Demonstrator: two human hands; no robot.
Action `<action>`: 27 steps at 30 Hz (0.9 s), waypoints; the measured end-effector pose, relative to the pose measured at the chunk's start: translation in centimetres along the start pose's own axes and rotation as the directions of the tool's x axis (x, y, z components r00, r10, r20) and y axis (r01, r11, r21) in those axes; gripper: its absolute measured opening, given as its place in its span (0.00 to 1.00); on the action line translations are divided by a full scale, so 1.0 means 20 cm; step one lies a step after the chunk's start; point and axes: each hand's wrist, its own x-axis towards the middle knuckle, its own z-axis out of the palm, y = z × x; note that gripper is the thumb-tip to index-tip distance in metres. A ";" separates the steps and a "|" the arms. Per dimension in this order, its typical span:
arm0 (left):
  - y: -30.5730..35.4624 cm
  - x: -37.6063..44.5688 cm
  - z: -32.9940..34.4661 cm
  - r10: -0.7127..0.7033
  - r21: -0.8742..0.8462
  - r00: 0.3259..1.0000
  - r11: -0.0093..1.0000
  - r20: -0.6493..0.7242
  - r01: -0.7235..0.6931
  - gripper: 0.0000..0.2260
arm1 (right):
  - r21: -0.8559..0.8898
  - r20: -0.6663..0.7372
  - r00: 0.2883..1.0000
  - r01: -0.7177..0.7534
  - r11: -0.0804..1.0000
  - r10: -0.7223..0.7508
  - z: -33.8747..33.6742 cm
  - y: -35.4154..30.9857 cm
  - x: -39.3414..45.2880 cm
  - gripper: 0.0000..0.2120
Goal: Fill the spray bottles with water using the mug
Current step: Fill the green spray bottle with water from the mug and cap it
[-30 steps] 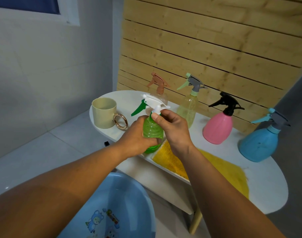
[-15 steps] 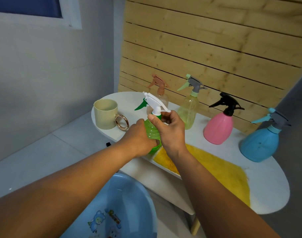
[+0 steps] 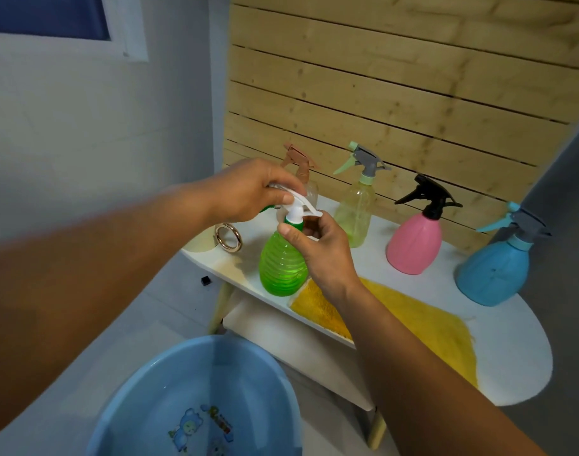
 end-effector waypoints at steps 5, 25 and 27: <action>-0.04 0.00 0.01 0.032 -0.002 0.999 0.999 -0.011 -0.032 0.11 | -0.115 0.049 0.998 0.048 0.992 -0.043 -0.03 0.00 0.00 0.11; 0.02 -0.02 0.00 -0.018 0.002 1.000 1.000 0.015 0.018 0.12 | -0.142 -0.021 0.999 -0.032 0.989 0.029 0.05 -0.04 -0.04 0.18; 0.02 -0.02 0.00 -0.017 0.003 1.000 1.000 0.015 0.017 0.12 | -0.158 0.005 1.000 0.014 0.987 -0.013 0.02 -0.03 -0.05 0.13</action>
